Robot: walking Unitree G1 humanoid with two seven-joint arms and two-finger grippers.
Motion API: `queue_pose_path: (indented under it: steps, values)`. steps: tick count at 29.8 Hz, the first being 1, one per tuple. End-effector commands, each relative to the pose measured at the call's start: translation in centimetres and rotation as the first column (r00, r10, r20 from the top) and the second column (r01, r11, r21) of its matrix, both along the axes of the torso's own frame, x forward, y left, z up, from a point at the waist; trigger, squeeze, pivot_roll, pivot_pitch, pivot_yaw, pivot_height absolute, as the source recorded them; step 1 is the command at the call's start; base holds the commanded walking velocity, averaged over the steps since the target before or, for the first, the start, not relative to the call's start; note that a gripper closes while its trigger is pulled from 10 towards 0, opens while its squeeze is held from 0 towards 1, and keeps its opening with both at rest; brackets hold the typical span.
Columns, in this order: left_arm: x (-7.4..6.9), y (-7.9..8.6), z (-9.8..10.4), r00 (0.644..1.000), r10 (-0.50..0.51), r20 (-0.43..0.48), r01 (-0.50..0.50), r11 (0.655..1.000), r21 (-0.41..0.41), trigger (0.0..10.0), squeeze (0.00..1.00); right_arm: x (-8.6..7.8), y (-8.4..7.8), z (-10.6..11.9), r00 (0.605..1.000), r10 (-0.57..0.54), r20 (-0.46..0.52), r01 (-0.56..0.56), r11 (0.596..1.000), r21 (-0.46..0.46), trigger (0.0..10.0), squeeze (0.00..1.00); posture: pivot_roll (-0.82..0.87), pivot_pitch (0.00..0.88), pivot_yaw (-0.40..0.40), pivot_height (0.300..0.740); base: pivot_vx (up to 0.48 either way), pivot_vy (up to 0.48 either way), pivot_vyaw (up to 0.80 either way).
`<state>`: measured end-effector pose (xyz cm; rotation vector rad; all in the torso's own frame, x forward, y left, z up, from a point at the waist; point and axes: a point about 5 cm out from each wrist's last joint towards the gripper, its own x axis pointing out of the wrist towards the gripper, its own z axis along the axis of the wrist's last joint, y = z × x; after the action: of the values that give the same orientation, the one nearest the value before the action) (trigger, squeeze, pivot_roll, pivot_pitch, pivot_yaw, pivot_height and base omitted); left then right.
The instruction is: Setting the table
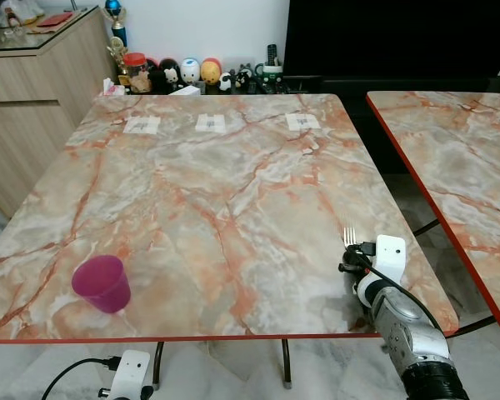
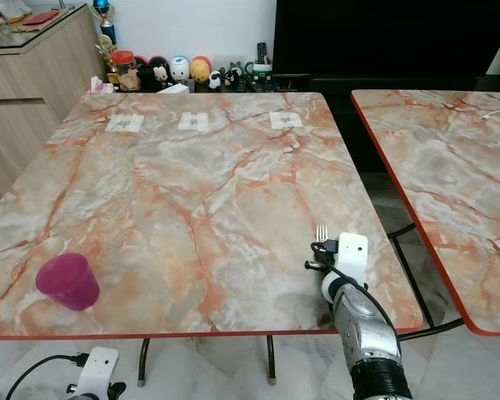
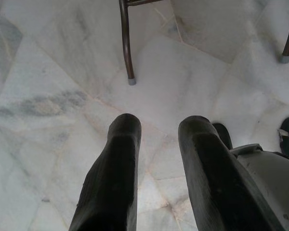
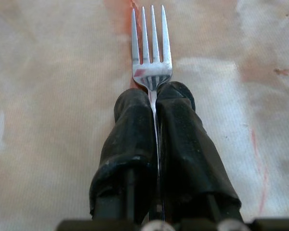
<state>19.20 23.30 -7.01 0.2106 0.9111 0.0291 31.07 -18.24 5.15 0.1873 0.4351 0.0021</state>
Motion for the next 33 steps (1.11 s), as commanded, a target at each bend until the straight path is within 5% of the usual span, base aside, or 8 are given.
queue_pose_path:
  steps: [1, 9, 13, 15, 18, 22, 26, 33]
  values:
    - [-0.5, 0.1, -0.3, 1.0, 0.006, -0.023, -0.006, 1.0, -0.003, 10.0, 0.0, -0.8, 1.0, -1.4, 0.997, 0.042, -0.072, -0.042, 0.999, 0.01, 0.0, 0.0, 0.05, 0.005, -0.005, 0.74, 0.0, 0.0, 0.0]
    - [-0.5, 0.1, -0.2, 1.0, 0.007, -0.021, -0.007, 1.0, -0.003, 10.0, 0.0, -0.5, 0.5, -0.5, 1.0, -0.014, 0.01, 0.014, 1.0, -0.015, 0.0, 0.0, 0.05, 0.004, -0.007, 0.74, 0.0, 0.0, 0.0]
    - [-0.5, 0.0, -0.3, 1.0, 0.006, -0.022, -0.006, 1.0, -0.007, 10.0, 0.0, -0.3, -0.8, 1.8, 0.968, -0.129, 0.214, 0.131, 0.991, 0.005, 0.0, 0.0, 0.05, 0.004, -0.01, 0.74, 0.0, 0.0, 0.0]
    - [-0.5, 0.0, -0.3, 1.0, 0.004, -0.024, -0.004, 1.0, -0.007, 10.0, 0.0, -0.4, -0.9, 2.4, 0.96, -0.122, 0.252, 0.13, 0.991, -0.013, 10.0, 0.0, 0.05, 0.004, -0.01, 0.74, 0.0, 0.0, 0.0]
    - [-0.6, 0.0, -0.3, 1.0, 0.003, -0.027, -0.003, 1.0, -0.007, 10.0, 0.0, -0.8, -0.4, 3.3, 0.948, -0.042, 0.315, 0.08, 0.991, -0.107, 10.0, 0.0, 0.04, 0.005, -0.011, 0.74, 0.0, 0.0, 0.0]
    - [-0.6, -0.1, -0.4, 1.0, 0.002, -0.03, -0.002, 1.0, -0.006, 10.0, 0.0, -1.1, -0.2, 4.6, 0.917, -0.054, 0.396, 0.089, 0.993, -0.071, 10.0, 0.0, 0.05, 0.0, -0.018, 0.74, 0.0, 0.0, 0.0]
    - [-0.8, -0.1, -0.5, 0.999, 0.002, -0.035, -0.002, 1.0, -0.002, 10.0, 0.0, -1.9, -0.5, 6.4, 0.872, -0.018, 0.489, 0.105, 0.983, -0.152, 10.0, 0.0, 0.04, 0.0, -0.018, 0.74, 0.0, 0.0, 0.0]
    - [-0.9, -0.2, -0.6, 0.999, -0.009, -0.042, 0.009, 1.0, 0.0, 10.0, 0.0, -2.9, -1.1, 6.9, 0.853, -0.037, 0.52, 0.133, 0.98, -0.147, 10.0, 0.0, 0.03, 0.0, -0.018, 0.74, 0.0, 0.0, 0.0]
